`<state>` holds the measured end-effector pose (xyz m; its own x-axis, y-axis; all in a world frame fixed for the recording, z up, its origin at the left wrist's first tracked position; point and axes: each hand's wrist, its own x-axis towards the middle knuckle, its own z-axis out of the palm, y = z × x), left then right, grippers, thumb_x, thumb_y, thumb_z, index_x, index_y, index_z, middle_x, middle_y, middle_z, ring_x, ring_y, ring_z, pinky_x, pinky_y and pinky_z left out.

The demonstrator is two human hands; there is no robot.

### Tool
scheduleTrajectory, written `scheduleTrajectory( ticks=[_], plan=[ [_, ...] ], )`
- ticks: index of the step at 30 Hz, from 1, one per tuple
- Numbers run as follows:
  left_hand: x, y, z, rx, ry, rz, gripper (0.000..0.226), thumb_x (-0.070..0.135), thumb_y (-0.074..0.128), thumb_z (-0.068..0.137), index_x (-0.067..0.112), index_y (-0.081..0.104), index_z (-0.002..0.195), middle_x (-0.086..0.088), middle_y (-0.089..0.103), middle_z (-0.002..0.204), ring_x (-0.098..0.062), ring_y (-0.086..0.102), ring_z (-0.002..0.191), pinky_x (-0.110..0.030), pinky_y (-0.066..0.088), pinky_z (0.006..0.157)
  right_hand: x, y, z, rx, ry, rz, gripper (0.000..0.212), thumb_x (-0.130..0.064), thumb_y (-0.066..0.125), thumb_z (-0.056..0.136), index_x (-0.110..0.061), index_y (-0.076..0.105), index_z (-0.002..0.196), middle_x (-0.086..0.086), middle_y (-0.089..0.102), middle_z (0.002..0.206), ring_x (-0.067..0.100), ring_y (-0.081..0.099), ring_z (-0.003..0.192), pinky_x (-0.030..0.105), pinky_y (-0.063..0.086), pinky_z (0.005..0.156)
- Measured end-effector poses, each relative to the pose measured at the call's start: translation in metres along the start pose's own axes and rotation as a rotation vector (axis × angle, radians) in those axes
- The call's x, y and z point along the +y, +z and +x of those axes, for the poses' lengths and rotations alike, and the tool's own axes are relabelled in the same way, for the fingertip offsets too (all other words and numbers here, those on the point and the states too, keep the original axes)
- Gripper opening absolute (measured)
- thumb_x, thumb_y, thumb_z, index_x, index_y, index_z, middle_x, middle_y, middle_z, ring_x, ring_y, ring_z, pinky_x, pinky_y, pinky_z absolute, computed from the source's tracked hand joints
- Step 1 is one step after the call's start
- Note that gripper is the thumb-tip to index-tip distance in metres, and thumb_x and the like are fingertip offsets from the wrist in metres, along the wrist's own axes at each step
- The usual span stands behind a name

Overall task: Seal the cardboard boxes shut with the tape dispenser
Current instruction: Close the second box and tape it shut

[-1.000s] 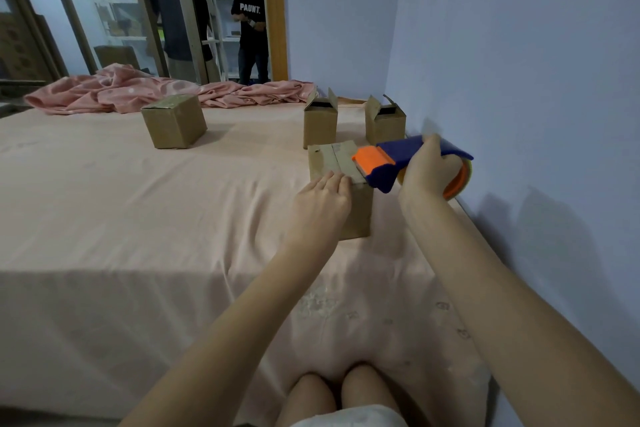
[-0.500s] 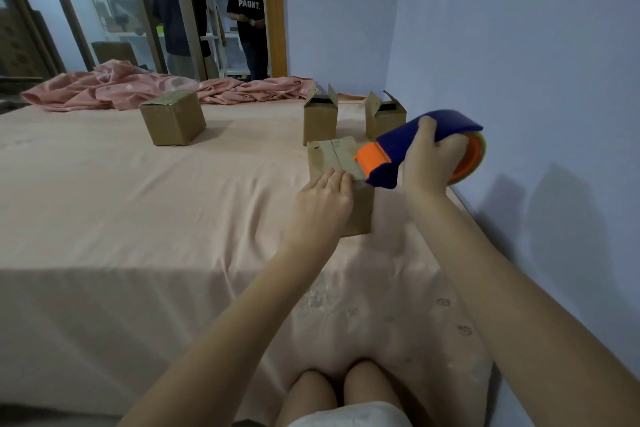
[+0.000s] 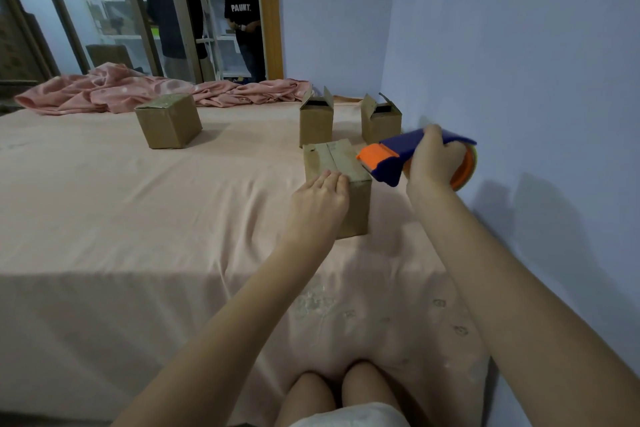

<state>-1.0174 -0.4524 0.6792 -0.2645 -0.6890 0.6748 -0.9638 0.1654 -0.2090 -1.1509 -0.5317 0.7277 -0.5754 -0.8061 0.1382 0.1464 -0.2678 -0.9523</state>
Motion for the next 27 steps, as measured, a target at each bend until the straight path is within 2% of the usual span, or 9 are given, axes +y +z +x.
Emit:
scheduleTrajectory(
  ticks=[3, 6, 10, 15, 17, 19, 21, 23, 27],
  plan=[
    [0.002, 0.001, -0.002, -0.004, -0.014, -0.006, 0.043, 0.017, 0.089, 0.049, 0.012, 0.075, 0.089, 0.0, 0.074, 0.091, -0.01, 0.07, 0.088, -0.018, 0.052, 0.075, 0.013, -0.009, -0.004, 0.061, 0.152, 0.05, 0.02, -0.021, 0.047, 0.091, -0.023, 0.046, 0.071, -0.005, 0.055, 0.07, 0.01, 0.056, 0.064, 0.022, 0.043, 0.056],
    [0.001, 0.003, -0.004, -0.004, -0.022, -0.011, 0.043, 0.016, 0.09, 0.05, 0.011, 0.075, 0.09, -0.001, 0.074, 0.092, -0.012, 0.07, 0.09, -0.019, 0.052, 0.076, 0.007, -0.006, -0.006, 0.058, 0.054, 0.124, 0.016, -0.019, 0.05, 0.089, -0.021, 0.048, 0.074, -0.007, 0.056, 0.068, 0.007, 0.056, 0.06, 0.019, 0.044, 0.052],
    [0.0, 0.0, 0.0, -0.029, -0.063, -0.059, 0.046, 0.014, 0.092, 0.043, 0.011, 0.075, 0.086, -0.002, 0.075, 0.087, -0.014, 0.071, 0.083, -0.02, 0.053, 0.065, -0.002, -0.002, -0.006, 0.005, -0.055, 0.079, 0.009, -0.017, 0.051, 0.087, -0.013, 0.051, 0.079, -0.004, 0.056, 0.067, 0.01, 0.057, 0.059, 0.022, 0.045, 0.051],
    [-0.004, 0.003, 0.001, -0.076, -0.108, -0.057, 0.045, 0.009, 0.08, 0.065, 0.011, 0.068, 0.107, -0.005, 0.07, 0.108, -0.017, 0.067, 0.101, -0.025, 0.051, 0.075, -0.018, -0.008, 0.009, 0.011, -0.045, -0.079, 0.02, -0.019, 0.046, 0.087, -0.02, 0.045, 0.067, -0.008, 0.052, 0.064, 0.007, 0.052, 0.057, 0.023, 0.04, 0.055],
    [-0.003, 0.001, 0.004, -0.054, -0.073, -0.028, 0.041, 0.012, 0.086, 0.051, 0.015, 0.073, 0.089, 0.001, 0.073, 0.087, -0.012, 0.07, 0.08, -0.02, 0.05, 0.059, -0.031, -0.01, 0.019, -0.012, -0.094, -0.137, 0.018, -0.02, 0.047, 0.086, -0.02, 0.045, 0.068, -0.008, 0.052, 0.064, 0.007, 0.052, 0.057, 0.023, 0.04, 0.055],
    [-0.001, -0.003, 0.008, -0.09, -0.072, 0.023, 0.038, 0.021, 0.088, 0.047, 0.019, 0.073, 0.082, 0.007, 0.072, 0.079, -0.007, 0.068, 0.068, -0.017, 0.045, 0.051, -0.032, -0.011, 0.024, -0.019, -0.112, -0.163, 0.013, -0.021, 0.047, 0.087, -0.019, 0.048, 0.075, -0.008, 0.054, 0.067, 0.007, 0.054, 0.061, 0.022, 0.041, 0.056],
    [-0.005, -0.002, 0.007, -0.099, -0.103, 0.066, 0.037, 0.022, 0.081, 0.063, 0.021, 0.069, 0.098, 0.007, 0.071, 0.094, -0.009, 0.067, 0.074, -0.019, 0.039, 0.051, -0.028, -0.01, 0.023, -0.02, -0.115, -0.186, 0.01, -0.022, 0.047, 0.089, -0.015, 0.05, 0.083, -0.007, 0.054, 0.07, 0.011, 0.056, 0.067, 0.025, 0.044, 0.059],
    [-0.008, 0.006, 0.007, -0.142, -0.122, 0.043, 0.038, 0.015, 0.061, 0.084, 0.018, 0.055, 0.122, 0.003, 0.062, 0.119, -0.017, 0.064, 0.092, -0.024, 0.036, 0.059, -0.022, -0.009, 0.022, -0.035, -0.166, -0.226, 0.013, -0.023, 0.047, 0.09, -0.011, 0.048, 0.085, -0.004, 0.053, 0.071, 0.016, 0.056, 0.071, 0.033, 0.047, 0.065],
    [-0.004, 0.011, 0.007, -0.083, -0.136, -0.024, 0.033, 0.024, 0.05, 0.094, 0.019, 0.048, 0.127, 0.002, 0.057, 0.127, -0.018, 0.059, 0.105, -0.027, 0.044, 0.071, -0.015, -0.009, 0.022, -0.059, -0.302, -0.353, 0.019, -0.025, 0.047, 0.092, -0.007, 0.043, 0.092, -0.001, 0.052, 0.076, 0.018, 0.054, 0.073, 0.033, 0.045, 0.065]
  ],
)
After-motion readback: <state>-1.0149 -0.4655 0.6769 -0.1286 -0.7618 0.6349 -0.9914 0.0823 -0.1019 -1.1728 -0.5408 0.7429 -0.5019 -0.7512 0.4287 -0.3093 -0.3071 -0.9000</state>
